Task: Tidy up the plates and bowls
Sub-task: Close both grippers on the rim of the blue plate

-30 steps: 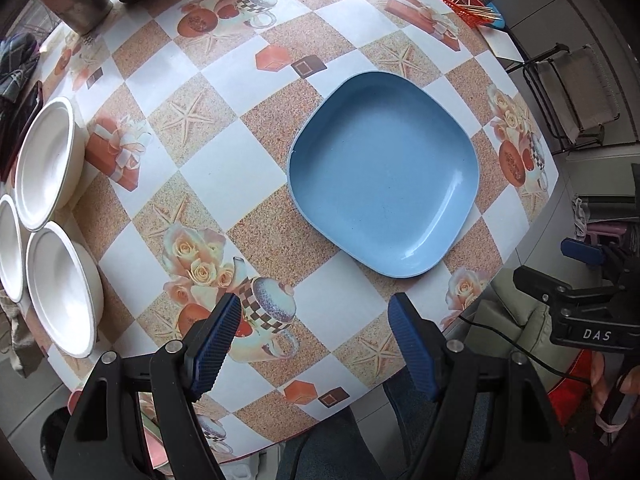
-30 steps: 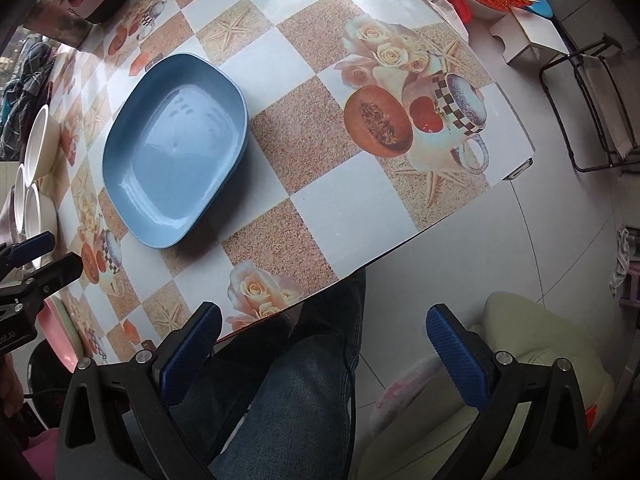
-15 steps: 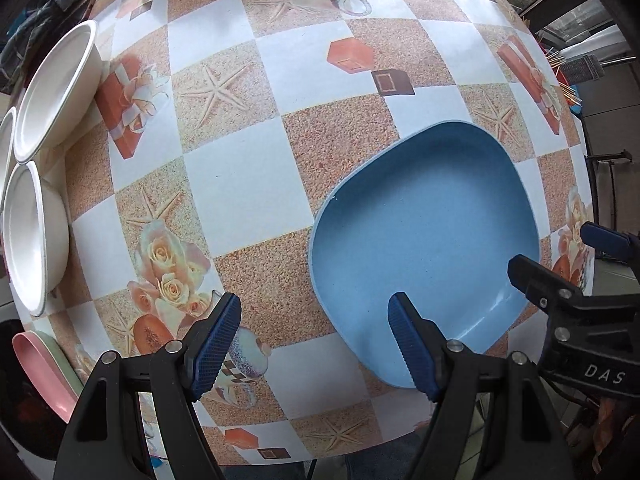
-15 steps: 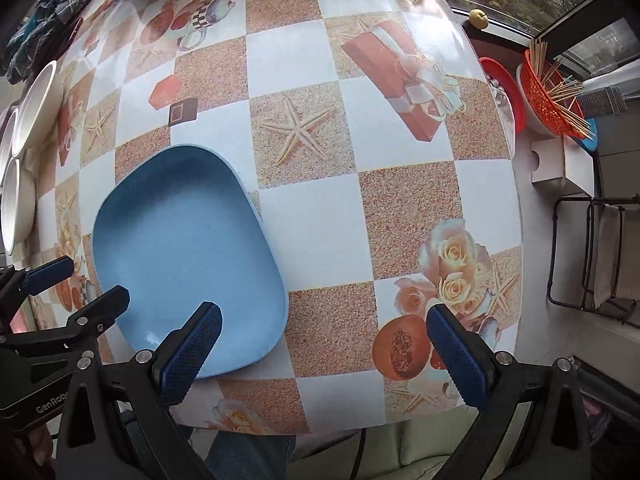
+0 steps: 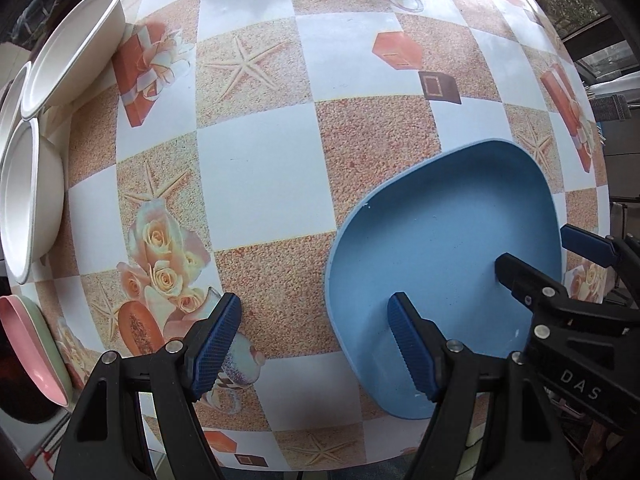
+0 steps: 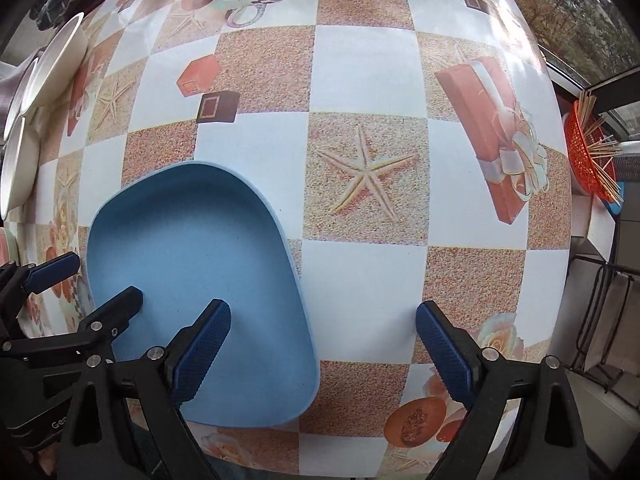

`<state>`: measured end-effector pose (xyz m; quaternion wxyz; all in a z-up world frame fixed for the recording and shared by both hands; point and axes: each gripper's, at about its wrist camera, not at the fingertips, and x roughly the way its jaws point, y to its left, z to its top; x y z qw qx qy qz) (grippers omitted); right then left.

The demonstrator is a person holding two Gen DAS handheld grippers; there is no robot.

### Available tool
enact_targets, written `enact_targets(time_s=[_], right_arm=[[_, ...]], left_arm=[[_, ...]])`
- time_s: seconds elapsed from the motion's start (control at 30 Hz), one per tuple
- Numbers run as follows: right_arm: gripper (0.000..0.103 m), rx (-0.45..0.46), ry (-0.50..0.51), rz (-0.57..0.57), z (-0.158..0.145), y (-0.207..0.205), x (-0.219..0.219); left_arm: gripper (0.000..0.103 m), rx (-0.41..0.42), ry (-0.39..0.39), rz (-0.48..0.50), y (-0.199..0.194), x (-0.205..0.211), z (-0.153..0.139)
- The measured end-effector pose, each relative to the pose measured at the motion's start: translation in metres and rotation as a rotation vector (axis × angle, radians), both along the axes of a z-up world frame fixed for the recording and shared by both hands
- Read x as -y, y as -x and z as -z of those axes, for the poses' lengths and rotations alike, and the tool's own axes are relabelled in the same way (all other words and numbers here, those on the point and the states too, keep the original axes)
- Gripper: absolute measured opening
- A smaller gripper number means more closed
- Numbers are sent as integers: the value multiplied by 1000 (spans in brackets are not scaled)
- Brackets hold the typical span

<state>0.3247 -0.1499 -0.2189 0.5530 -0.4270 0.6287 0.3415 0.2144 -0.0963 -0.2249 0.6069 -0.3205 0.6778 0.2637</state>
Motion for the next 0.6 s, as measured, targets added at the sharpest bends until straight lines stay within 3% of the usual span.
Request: enact_targets(time_s=[0.2,0.5,0.6], right_arm=[[39,-30,-41,-19,-4,25,-15],[37,-108,-22,71,-2,73,7],[37,-55,-19,91,-2,94,11]], left_arm=[[77,26,11,36,-14,0,-4],[67,38,-67,208,-11,9,-13],[69,57,-81,249,-13,11,-14]])
